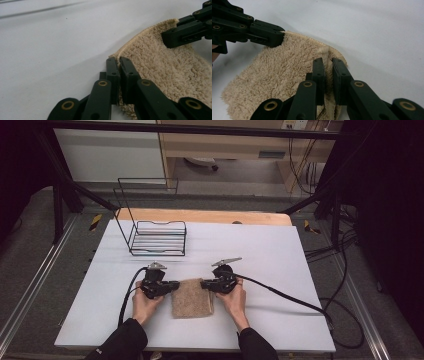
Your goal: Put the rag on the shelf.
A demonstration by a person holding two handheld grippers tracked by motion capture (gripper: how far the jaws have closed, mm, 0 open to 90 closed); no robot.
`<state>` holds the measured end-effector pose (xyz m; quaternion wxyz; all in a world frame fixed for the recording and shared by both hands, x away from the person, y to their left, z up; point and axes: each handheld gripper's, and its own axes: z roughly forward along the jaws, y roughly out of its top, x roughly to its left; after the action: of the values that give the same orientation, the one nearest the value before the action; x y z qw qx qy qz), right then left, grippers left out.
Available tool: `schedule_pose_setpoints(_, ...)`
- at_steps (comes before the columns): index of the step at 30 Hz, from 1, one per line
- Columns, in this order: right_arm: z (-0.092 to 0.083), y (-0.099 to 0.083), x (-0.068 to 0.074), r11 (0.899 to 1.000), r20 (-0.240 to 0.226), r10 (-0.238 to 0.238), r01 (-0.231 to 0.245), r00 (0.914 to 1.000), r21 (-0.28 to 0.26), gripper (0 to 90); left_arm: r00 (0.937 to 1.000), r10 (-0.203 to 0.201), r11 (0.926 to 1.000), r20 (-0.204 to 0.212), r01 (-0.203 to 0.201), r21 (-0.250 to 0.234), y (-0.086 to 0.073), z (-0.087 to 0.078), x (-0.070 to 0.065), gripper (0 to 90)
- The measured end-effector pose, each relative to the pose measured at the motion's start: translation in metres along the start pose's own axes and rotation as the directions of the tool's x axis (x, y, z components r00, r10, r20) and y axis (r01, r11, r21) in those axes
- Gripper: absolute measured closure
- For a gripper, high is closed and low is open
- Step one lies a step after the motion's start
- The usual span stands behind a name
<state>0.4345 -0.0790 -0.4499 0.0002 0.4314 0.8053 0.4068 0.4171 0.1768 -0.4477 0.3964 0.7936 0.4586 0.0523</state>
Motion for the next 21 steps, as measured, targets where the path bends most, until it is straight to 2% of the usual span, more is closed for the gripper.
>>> schedule_pose_setpoints(3, -0.006, 0.002, 0.002, 1.0, -0.009, -0.005, 0.005, 0.9999, -0.012, 82.4, 1.0, 0.0, 0.9997, 0.009, 0.0, -0.025, 0.002, -0.005, -0.001, 86.1)
schedule_pose_setpoints(9, -0.023, 0.005, 0.009, 0.997, -0.025, -0.027, 0.025, 0.9993, -0.068, 82.3, 0.9991, 0.022, 0.9966, 0.035, -0.019, -0.08, 0.006, -0.019, -0.005, 86.1)
schedule_pose_setpoints(12, -0.031, 0.004, 0.014, 0.994, -0.02, -0.055, 0.053, 0.9983, -0.098, 82.3, 0.9986, 0.033, 0.9945, 0.04, -0.029, -0.101, 0.008, -0.024, -0.008, 86.2)
schedule_pose_setpoints(21, -0.047, 0.002, 0.023, 0.983, -0.012, -0.096, 0.093, 0.9953, -0.156, 82.3, 0.9971, 0.069, 0.9874, 0.033, -0.064, -0.145, 0.01, -0.035, -0.017, 86.3)
